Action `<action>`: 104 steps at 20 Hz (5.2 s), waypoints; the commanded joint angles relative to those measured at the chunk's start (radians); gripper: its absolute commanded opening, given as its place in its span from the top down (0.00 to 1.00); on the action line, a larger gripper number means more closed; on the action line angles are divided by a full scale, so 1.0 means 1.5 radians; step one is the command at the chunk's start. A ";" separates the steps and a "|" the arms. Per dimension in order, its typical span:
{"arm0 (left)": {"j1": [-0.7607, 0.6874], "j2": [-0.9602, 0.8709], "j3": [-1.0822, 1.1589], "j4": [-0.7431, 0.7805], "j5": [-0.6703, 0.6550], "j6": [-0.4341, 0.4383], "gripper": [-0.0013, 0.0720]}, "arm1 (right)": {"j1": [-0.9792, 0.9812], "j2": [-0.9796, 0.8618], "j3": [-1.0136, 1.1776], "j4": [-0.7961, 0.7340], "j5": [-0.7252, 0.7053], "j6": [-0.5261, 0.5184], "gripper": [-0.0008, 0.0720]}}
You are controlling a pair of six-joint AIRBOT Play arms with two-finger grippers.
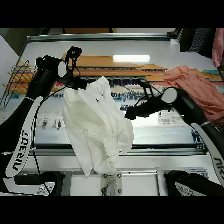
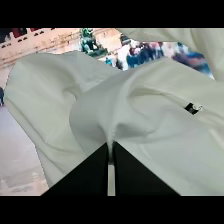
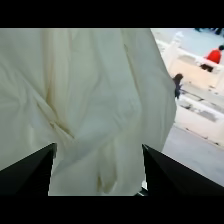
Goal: Fold the clothes and pants, and hang the long-sleeved shirts on hangers.
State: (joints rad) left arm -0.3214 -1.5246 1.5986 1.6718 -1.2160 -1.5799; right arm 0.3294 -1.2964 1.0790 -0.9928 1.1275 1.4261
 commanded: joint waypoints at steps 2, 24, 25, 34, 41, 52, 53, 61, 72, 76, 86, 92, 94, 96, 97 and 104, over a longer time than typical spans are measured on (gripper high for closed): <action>0.001 0.002 0.001 0.000 -0.009 0.001 0.96 | 0.011 -0.115 0.000 0.089 -0.004 -0.012 0.18; 0.000 -0.001 0.001 -0.040 -0.003 0.001 0.96 | 0.046 -0.188 0.000 0.084 -0.057 -0.008 0.18; 0.000 0.000 0.001 -0.040 -0.005 0.001 0.96 | 0.050 -0.195 0.000 0.088 -0.064 -0.008 0.18; 0.001 0.001 0.002 -0.039 -0.006 0.001 0.96 | 0.049 -0.195 0.011 0.113 -0.135 -0.009 0.97; -0.045 0.148 0.138 -0.035 -0.072 0.001 0.96 | -0.040 -0.042 0.364 -0.239 0.181 0.024 0.97; -0.246 0.415 -0.077 -0.033 -0.120 -0.151 0.96 | 0.017 0.199 0.413 -0.451 0.422 0.266 0.97; -0.251 0.423 -0.107 -0.033 -0.119 -0.161 0.96 | 0.028 0.220 0.370 -0.451 0.421 0.301 0.97; -0.261 0.349 -0.298 -0.034 -0.050 -0.180 0.96 | 0.115 0.262 0.129 -0.458 0.321 0.434 0.97; -0.186 0.368 -0.326 -0.033 0.030 -0.149 0.05 | 0.119 0.255 0.129 -0.452 0.311 0.434 0.96; 0.014 0.388 -0.325 -0.027 0.085 -0.089 0.05 | 0.119 0.255 0.129 -0.452 0.311 0.433 0.96; 0.395 0.053 -0.124 0.005 0.138 0.037 0.05 | 0.119 0.255 0.129 -0.452 0.311 0.434 0.96; 0.400 -0.133 -0.046 0.188 0.177 0.036 0.05 | 0.119 0.255 0.129 -0.452 0.311 0.434 0.96; 0.400 -0.184 -0.030 0.235 0.185 0.036 0.05 | 0.119 0.255 0.129 -0.452 0.311 0.434 0.96; 0.402 -0.234 0.001 0.252 0.186 0.036 0.05 | 0.119 0.255 0.129 -0.452 0.311 0.433 0.96; 0.408 -0.256 0.020 0.251 0.185 0.036 0.05 | 0.119 0.255 0.129 -0.452 0.311 0.433 0.96; 0.454 -0.329 0.079 0.245 0.199 0.036 0.05 | 0.119 0.255 0.129 -0.452 0.311 0.433 0.96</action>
State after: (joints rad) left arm 0.3309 -1.9766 1.6955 2.0350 -0.9360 -1.5269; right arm 0.5072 -0.9127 1.2728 -1.6714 1.5940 2.0762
